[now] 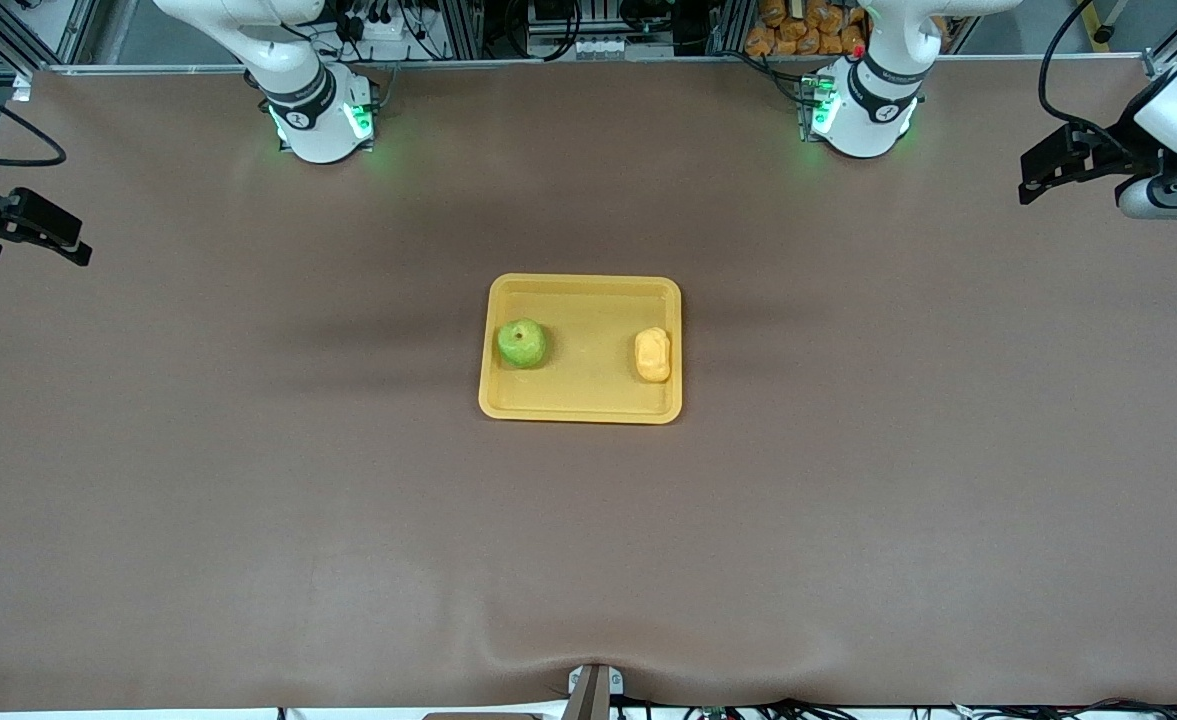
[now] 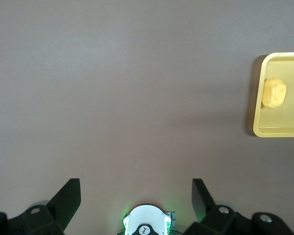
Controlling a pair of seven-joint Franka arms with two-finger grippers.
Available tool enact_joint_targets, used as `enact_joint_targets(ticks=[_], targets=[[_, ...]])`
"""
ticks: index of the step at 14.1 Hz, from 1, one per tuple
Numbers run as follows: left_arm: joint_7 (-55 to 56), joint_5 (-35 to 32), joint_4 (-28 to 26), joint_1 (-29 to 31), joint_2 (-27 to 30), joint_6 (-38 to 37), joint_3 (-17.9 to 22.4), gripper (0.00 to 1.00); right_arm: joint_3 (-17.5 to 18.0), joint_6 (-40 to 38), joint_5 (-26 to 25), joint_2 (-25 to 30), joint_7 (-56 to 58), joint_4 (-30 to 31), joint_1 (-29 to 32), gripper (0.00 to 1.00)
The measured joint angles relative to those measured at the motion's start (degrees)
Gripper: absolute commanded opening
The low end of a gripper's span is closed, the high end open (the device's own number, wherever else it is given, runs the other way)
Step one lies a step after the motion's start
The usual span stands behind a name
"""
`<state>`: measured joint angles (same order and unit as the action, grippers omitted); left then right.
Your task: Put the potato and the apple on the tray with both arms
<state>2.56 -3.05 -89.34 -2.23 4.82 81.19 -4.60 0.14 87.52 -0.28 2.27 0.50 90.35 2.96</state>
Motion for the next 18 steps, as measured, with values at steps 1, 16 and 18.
enact_joint_targets(ticks=[1,16,18], targets=[[0.1,0.0,0.0,0.0,0.0,0.0,0.0,1.00,0.1,0.0,0.0,0.0,0.0,0.0,0.0,1.00],[1.6,0.0,0.0,0.0,0.0,-0.1,0.0,1.00,1.2,0.4,0.8,0.2,0.0,0.0,-0.2,1.00],[1.8,0.0,0.0,-0.1,0.0,-0.1,0.0,1.00,1.2,0.4,0.8,0.2,0.0,0.0,-0.2,1.00]])
